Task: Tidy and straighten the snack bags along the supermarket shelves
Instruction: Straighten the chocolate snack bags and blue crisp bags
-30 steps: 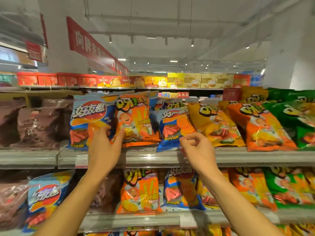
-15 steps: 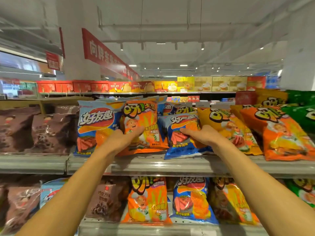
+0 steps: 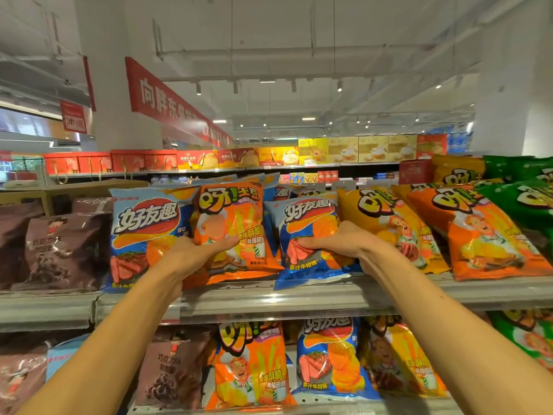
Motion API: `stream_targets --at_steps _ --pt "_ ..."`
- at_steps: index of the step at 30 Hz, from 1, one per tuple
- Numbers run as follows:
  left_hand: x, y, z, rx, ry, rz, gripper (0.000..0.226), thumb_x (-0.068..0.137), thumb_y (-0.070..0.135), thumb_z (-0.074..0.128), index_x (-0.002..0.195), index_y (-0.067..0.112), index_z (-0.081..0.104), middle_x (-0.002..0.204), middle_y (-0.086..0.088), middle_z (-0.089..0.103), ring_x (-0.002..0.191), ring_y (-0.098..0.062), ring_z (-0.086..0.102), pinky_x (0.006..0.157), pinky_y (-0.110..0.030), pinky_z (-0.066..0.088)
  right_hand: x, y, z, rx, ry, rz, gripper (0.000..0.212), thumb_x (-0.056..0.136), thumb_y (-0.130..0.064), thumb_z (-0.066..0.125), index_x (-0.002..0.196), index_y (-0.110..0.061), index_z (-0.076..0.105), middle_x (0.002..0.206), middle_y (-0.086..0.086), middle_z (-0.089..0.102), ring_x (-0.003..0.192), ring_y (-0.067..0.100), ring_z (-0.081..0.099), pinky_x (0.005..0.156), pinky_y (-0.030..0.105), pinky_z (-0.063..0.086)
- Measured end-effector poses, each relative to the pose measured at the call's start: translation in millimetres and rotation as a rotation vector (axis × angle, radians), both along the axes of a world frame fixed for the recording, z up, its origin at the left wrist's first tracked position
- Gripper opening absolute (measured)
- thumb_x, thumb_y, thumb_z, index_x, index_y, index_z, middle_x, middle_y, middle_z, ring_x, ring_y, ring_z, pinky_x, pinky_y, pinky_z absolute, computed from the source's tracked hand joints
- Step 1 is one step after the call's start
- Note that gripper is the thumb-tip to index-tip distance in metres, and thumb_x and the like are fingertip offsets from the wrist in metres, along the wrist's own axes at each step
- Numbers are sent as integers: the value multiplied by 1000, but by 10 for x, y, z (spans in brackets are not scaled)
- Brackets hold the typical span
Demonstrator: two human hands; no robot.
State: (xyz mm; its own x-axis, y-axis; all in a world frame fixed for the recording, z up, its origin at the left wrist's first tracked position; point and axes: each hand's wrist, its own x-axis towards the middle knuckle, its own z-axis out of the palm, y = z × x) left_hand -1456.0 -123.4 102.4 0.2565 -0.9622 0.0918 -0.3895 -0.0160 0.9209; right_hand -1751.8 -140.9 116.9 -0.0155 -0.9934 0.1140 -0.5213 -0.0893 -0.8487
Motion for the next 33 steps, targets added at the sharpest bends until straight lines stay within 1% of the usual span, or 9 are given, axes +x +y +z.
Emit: stream_targets --at_steps 3,9,14,17,20,22,26,30,33 --pt "14 -16 -28 -45 47 -13 90 45 69 85 110 11 63 106 0 65 94 -18 57 69 -29 41 -14 58 -75 -100 -90 63 39 69 -45 90 97 -30 68 91 -10 73 82 6 68 59 18 49" --pt "18 -12 -34 -102 62 -25 79 51 65 85 111 19 62 95 5 64 86 -12 56 60 -27 39 -18 157 -252 -347 -146 46 69 67 -44 93 126 -32 61 112 -11 73 105 12 68 95 37 55" --pt "26 12 -20 -95 32 -32 69 49 65 85 97 18 69 92 -4 71 89 -21 61 67 -33 45 -109 156 -238 -362 -146 113 62 70 -39 92 124 -33 62 113 -9 74 106 11 69 99 40 56" --pt "64 36 1 -85 12 -48 68 47 67 85 94 19 72 90 -4 73 93 -23 63 74 -36 47 -159 96 -192 -314 -155 155 52 74 -35 91 119 -30 65 108 -9 76 101 10 71 93 36 58" --pt "78 71 14 -66 16 -81 69 46 66 86 96 21 73 91 -3 75 95 -25 66 82 -39 50 -176 70 -99 -312 -169 184 43 74 -33 91 109 -35 65 93 -17 75 82 -3 70 67 13 55" --pt "79 80 14 -65 30 -88 67 48 64 87 98 21 73 92 -1 76 96 -25 67 79 -37 50 -181 75 -34 -330 -169 191 43 73 -34 91 107 -37 63 91 -19 74 77 -8 69 59 6 49" --pt "35 86 8 -105 47 -79 67 49 64 87 98 19 71 87 1 76 90 -21 68 72 -32 50 -215 122 71 -367 -208 165 41 73 -38 91 104 -32 64 77 -19 73 65 -5 68 51 11 49" --pt "-275 70 24 -131 68 -133 63 54 59 87 97 18 67 69 8 74 65 -8 71 53 -21 51 -395 300 187 -436 -258 78 27 73 -37 91 88 -30 69 66 -26 71 61 -8 67 49 9 48" --pt "-664 19 18 -136 100 -215 77 51 62 90 112 23 65 99 4 75 92 -16 71 84 -35 57 -629 485 192 -470 -339 -4 24 72 -35 91 74 -21 71 65 -14 73 55 -1 66 50 14 50"
